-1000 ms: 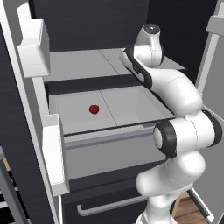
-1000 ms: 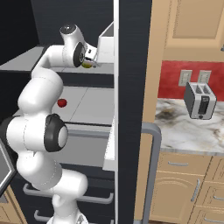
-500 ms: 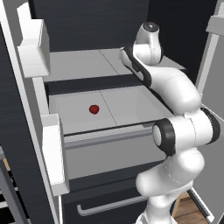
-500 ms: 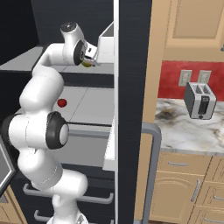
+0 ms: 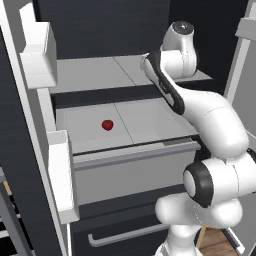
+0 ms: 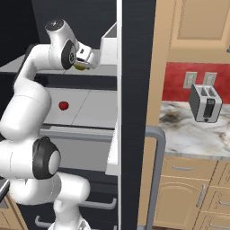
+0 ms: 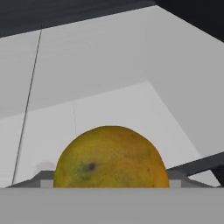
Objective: Open the fridge, remove the orange, tomato, and steak, and place them on any counter.
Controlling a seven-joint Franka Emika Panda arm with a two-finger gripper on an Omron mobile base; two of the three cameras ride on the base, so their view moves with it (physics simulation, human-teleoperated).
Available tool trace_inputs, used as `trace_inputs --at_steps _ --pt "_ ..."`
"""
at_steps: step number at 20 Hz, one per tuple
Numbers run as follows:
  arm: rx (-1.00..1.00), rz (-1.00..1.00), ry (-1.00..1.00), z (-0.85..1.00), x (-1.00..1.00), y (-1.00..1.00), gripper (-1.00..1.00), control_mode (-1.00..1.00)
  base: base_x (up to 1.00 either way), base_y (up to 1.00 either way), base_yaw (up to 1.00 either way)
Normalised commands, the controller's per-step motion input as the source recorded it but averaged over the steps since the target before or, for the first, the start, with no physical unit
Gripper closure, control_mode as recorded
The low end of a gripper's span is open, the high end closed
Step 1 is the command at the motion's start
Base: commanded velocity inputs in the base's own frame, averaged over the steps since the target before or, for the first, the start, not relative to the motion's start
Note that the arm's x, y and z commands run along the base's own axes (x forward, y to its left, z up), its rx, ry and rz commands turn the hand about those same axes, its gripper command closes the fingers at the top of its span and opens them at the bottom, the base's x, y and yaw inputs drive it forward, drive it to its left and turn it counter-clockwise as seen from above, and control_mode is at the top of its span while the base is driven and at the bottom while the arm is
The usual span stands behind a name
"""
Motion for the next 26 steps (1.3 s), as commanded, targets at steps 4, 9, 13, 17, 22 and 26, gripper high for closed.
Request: trace_inputs --at_steps 4,9,13,17,22,26 --pt "-0.07 0.00 0.00 0.32 -1.00 0.16 1.00 -1.00 0.00 0.00 0.00" --pt "-0.05 0.00 0.00 0.34 -1.00 0.02 1.00 -1.00 0.00 0.00 0.00" --pt "-0.02 0.02 0.00 0.06 -1.00 0.00 1.00 -1.00 0.00 0.00 0.00" --pt "0.00 0.09 0.00 -0.02 -1.00 0.00 1.00 -1.00 0.00 0.00 0.00" --pt "0.00 0.12 0.00 -0.03 -1.00 0.00 1.00 -1.00 0.00 0.00 0.00" --pt "0.00 0.03 0.01 0.00 -1.00 0.00 1.00 -1.00 0.00 0.00 0.00"
